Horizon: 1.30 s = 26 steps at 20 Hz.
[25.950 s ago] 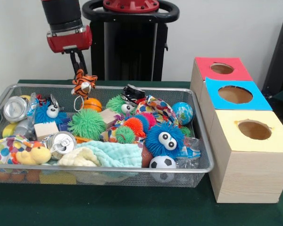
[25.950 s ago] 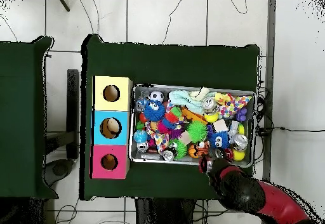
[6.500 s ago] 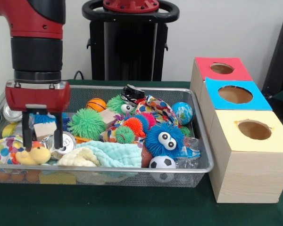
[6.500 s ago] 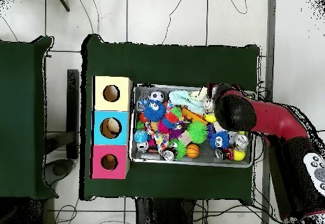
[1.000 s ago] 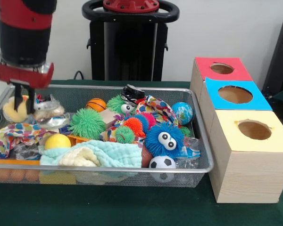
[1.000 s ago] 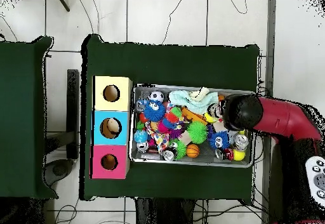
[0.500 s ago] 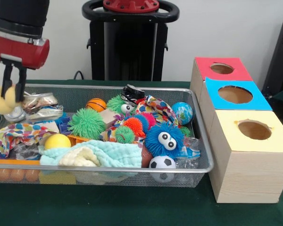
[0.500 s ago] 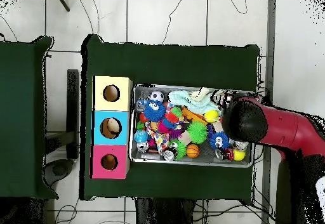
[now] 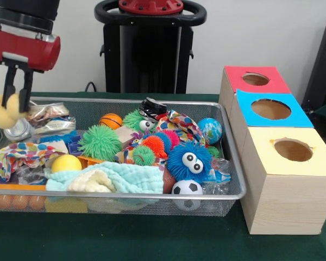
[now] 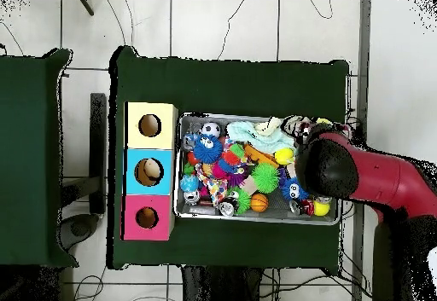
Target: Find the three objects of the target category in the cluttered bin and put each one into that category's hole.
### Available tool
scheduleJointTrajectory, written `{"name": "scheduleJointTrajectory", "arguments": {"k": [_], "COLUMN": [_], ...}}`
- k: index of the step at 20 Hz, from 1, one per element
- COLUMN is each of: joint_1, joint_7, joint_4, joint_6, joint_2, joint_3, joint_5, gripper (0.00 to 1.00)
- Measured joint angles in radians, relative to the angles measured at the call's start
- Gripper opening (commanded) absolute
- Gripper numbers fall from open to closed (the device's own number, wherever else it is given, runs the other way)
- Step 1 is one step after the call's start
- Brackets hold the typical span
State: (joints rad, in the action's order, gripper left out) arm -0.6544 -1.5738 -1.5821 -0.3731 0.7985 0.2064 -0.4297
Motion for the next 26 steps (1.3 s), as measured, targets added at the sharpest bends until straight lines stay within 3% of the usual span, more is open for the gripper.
{"name": "scheduleJointTrajectory", "arguments": {"k": [6,14,26], "joint_1": [-0.064,-0.134,-0.183], "joint_7": [0.0,0.0,0.0], "joint_4": [-0.079,-0.173,-0.271], "joint_6": [0.049,0.031,-0.158], "joint_2": [0.037,0.081,0.128], "joint_3": [0.074,0.196,0.377], "joint_5": [0.035,0.193,0.38], "gripper": [0.0,0.0,0.0]}}
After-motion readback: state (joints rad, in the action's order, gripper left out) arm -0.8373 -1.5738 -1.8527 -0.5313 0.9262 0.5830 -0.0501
